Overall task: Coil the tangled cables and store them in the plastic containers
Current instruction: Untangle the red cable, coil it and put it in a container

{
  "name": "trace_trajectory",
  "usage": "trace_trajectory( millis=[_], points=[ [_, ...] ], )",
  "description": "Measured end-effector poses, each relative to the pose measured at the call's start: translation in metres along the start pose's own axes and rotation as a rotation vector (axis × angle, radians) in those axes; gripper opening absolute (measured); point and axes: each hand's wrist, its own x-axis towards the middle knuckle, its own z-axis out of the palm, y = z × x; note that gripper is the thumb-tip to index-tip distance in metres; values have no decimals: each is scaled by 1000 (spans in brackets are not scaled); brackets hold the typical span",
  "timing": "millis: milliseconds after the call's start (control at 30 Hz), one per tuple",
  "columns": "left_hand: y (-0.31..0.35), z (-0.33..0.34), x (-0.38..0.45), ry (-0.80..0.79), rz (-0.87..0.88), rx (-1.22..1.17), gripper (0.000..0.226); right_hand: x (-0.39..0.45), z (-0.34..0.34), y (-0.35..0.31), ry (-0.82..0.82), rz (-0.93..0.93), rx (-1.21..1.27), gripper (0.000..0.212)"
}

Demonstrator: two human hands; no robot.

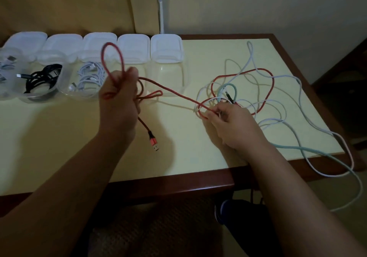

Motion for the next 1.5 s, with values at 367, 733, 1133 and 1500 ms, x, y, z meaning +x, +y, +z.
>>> trace_trajectory(
  millis=[367, 733, 1133, 1500],
  points=[
    [-34, 19, -34, -494, 148, 489, 24, -7, 1, -11, 32, -173, 71, 20],
    [-39, 23, -37, -441, 263, 650, 8, -12, 12, -21, -44, -251, -36, 31],
    [9, 14, -20, -343, -272, -207, 22, -6, 9, -21, 40, 11, 159, 30],
    [7, 7, -16, -298, -398, -160, 29, -9, -4, -22, 246, 27, 106, 37]
  ],
)
